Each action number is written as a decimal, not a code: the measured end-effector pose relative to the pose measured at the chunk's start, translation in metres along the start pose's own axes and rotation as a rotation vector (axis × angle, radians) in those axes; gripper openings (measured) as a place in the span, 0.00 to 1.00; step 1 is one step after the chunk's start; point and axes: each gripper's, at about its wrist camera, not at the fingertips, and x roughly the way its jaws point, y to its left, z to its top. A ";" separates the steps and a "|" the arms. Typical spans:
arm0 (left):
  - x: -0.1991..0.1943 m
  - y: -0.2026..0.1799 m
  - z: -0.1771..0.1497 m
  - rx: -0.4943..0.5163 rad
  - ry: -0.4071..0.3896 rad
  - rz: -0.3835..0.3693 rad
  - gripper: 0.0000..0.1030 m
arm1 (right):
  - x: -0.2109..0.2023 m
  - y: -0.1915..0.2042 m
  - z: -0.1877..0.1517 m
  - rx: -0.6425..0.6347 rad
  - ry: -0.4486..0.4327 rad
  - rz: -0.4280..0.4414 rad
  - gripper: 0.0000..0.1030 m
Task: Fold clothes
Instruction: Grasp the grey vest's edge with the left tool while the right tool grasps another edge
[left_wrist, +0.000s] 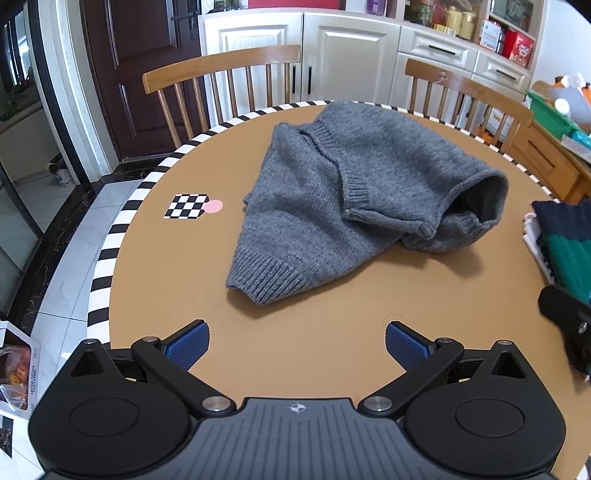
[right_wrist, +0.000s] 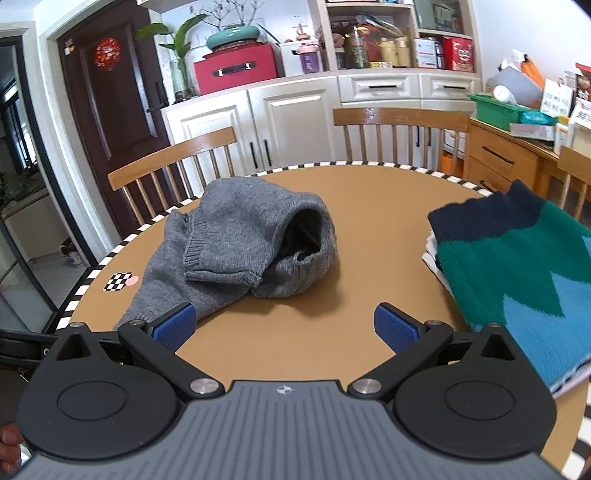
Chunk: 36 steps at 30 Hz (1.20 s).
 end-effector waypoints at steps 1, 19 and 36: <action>0.002 -0.001 0.000 0.003 0.000 0.000 1.00 | 0.002 -0.002 0.001 -0.010 -0.010 0.011 1.00; 0.057 -0.051 0.020 0.489 -0.216 -0.060 0.70 | 0.075 -0.024 0.021 -0.014 0.063 -0.026 0.78; 0.111 -0.063 0.020 1.253 -0.519 -0.236 0.66 | 0.126 -0.002 0.016 0.113 0.175 -0.178 0.75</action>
